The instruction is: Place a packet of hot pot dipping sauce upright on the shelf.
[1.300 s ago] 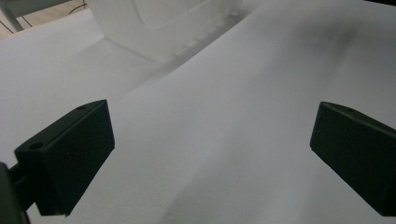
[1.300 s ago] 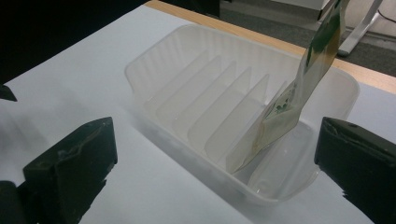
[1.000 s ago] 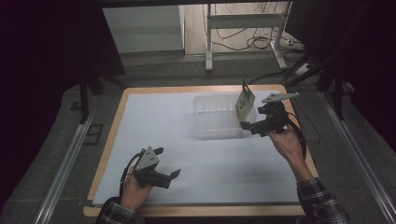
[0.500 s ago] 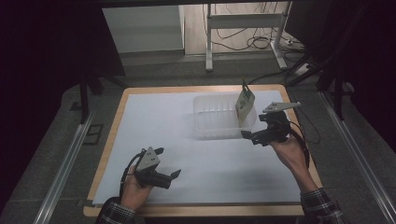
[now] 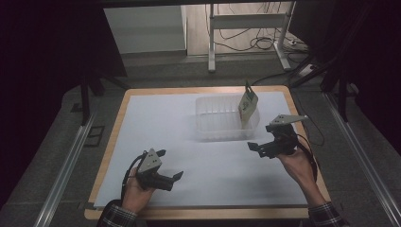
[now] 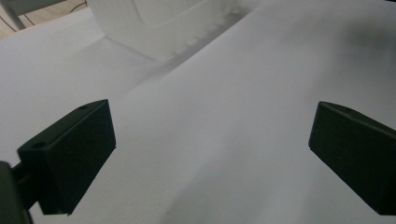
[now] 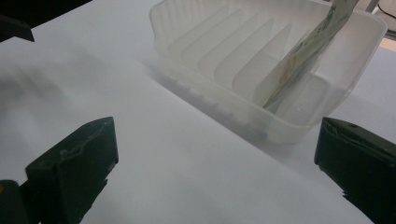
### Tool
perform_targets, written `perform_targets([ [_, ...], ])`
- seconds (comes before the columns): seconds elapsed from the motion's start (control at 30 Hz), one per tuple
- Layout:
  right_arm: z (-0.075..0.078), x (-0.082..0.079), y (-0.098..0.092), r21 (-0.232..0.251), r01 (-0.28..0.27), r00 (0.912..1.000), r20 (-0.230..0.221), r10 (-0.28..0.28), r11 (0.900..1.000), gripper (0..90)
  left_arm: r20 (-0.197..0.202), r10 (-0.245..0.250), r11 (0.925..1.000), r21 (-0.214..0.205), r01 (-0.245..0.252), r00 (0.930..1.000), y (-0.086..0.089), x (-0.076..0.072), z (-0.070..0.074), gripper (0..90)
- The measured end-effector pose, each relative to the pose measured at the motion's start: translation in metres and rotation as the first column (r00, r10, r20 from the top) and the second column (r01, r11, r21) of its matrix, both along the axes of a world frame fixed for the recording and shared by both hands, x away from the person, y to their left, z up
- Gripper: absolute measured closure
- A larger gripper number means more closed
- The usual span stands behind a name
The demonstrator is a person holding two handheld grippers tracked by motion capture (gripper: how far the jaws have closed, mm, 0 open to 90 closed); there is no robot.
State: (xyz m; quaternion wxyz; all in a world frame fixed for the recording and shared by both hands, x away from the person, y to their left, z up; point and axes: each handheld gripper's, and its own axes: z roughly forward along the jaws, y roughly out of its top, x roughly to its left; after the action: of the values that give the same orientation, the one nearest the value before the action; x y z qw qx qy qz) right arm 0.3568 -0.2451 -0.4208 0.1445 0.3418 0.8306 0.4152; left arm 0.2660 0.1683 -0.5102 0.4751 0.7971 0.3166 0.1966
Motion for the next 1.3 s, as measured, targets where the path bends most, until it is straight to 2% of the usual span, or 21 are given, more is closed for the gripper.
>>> perform_targets([
  [0.53, -0.018, -0.019, -0.01, -0.016, 0.014, 0.9999, 0.005, -0.014, 0.9998, 0.0, 0.004, -0.005, 0.9999, 0.01, 0.005, 1.0, -0.001, -0.001, 0.001, 1.3],
  [0.93, -0.023, -0.039, -0.02, -0.041, 0.03, 0.9993, 0.026, -0.029, 0.9987, 0.0, 0.006, -0.014, 0.9999, 0.005, 0.014, 0.9999, 0.0, -0.002, 0.001, 1.3],
  [1.3, -0.026, -0.053, -0.027, -0.04, 0.041, 0.9986, 0.034, -0.04, 0.9984, 0.0, 0.008, -0.022, 0.9998, 0.003, 0.022, 0.9997, 0.0, -0.002, 0.001, 1.2],
])
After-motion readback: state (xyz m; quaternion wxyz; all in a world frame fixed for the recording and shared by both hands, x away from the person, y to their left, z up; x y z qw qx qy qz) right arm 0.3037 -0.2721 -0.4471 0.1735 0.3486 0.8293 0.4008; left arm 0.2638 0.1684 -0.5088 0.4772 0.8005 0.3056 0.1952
